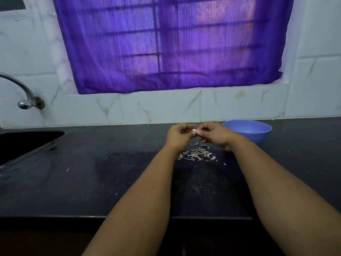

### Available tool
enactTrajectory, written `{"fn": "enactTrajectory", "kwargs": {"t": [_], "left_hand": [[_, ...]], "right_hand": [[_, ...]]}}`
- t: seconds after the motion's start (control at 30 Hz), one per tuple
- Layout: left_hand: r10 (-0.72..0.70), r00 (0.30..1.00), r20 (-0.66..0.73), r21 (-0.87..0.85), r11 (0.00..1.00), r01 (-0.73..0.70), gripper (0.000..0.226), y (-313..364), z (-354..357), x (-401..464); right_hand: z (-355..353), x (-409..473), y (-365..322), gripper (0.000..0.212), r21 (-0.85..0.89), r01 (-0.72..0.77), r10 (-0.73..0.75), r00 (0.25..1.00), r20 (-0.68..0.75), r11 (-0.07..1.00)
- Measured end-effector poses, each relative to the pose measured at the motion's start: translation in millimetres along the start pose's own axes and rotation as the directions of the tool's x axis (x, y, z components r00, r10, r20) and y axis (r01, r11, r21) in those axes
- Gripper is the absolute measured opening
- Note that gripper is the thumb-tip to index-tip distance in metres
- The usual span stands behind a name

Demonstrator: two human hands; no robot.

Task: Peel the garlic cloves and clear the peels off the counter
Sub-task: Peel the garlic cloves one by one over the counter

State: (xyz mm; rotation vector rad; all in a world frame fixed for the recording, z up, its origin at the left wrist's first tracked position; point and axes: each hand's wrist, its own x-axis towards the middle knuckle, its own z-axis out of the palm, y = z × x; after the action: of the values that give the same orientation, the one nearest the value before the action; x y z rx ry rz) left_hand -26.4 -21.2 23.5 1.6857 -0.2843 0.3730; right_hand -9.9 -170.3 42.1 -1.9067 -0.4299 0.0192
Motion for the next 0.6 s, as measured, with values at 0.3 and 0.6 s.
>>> {"fn": "enactTrajectory", "kwargs": {"t": [0.3,0.6], "left_hand": [[-0.022,1.000,-0.003,-0.023,0.999,0.022,0.014,3,-1,-4],[0.047,0.990,-0.130,0.135,0.990,-0.029,0.008,0,-3,-5]], "right_hand": [[6,-8,-6,0.016,-0.069,-0.042,0.046,0.998,0.049,0.997],[18,-3,-5,0.013,-0.193,0.021,-0.050,0.989,-0.142,0.981]]}}
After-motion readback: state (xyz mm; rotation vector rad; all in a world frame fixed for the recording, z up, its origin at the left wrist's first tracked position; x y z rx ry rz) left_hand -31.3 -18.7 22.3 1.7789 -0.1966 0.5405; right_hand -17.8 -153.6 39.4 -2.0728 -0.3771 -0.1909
